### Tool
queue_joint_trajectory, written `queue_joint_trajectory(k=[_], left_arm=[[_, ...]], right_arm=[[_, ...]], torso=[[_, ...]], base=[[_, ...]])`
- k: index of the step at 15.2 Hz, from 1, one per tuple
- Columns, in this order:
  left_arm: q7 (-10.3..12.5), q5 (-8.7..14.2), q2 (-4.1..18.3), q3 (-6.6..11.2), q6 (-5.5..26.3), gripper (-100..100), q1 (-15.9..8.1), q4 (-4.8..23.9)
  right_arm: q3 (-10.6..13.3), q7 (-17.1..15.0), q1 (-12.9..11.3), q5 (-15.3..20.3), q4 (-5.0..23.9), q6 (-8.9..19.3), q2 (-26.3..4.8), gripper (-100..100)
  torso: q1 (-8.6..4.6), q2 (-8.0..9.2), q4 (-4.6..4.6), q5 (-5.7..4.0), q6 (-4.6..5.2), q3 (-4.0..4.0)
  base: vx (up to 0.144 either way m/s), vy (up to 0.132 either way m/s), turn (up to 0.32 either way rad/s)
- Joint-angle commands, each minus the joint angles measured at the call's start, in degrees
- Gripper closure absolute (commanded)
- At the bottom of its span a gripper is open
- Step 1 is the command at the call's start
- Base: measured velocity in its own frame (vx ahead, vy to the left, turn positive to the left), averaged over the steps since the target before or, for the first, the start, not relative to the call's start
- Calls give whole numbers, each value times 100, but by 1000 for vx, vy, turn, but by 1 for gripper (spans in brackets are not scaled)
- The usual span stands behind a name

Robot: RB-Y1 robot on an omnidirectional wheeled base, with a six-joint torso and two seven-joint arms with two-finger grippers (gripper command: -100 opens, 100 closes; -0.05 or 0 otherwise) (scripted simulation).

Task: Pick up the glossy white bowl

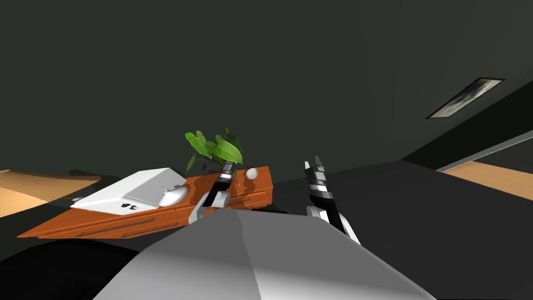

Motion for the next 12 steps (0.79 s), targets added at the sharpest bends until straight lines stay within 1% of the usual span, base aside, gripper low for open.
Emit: queue_joint_trajectory(k=[1,2,3,4,5,6,7,8,9,10,11,12], left_arm=[[-2,191,161,2,263,-100,-65,286],[-2,191,161,2,263,-100,-65,318],[-9,332,268,2,440,-100,-154,532],[-9,332,268,2,452,-100,-154,582],[-16,478,374,2,648,-100,-246,749],[-16,478,374,2,648,-100,-246,856],[-24,629,478,1,800,-100,-341,1017],[-24,629,478,1,850,-100,-341,1136],[-24,629,478,1,850,-100,-341,1139],[-32,784,580,1,1057,-100,-438,1337],[-32,784,580,1,1057,-100,-438,1429],[-32,784,580,1,1057,-100,-438,1429]], right_arm=[[0,0,0,0,0,0,0,0],[0,0,0,0,0,0,0,0],[0,0,0,0,0,0,0,0],[0,0,0,0,0,0,0,0],[0,0,0,0,0,0,0,0],[0,0,0,0,0,0,0,0],[0,0,0,0,0,0,0,0],[0,0,0,0,0,0,0,0],[0,0,0,0,0,0,0,0],[-1,0,1,0,0,0,0,0],[0,0,0,0,0,0,0,0],[0,0,0,0,0,0,0,0]], torso=[[0,0,0,0,0,0],[0,-1,0,0,1,-1],[2,-2,-1,0,0,-1],[5,-2,0,1,2,-1],[7,-2,0,1,-1,-1],[7,0,0,2,1,0],[5,0,0,1,-1,0],[4,-1,0,1,1,-1],[4,-2,0,1,1,-1],[2,-4,-1,0,-3,-2],[1,-5,-1,0,1,-3],[2,-5,-1,0,-1,-3]], base=[[-36,27,-238],[-35,31,-218],[-40,38,-290],[-41,44,-204],[-46,35,-236],[-44,32,-210],[-41,34,-218],[-44,35,-200],[-31,24,-91],[-31,20,-208],[-33,27,-221],[-24,23,-81]])
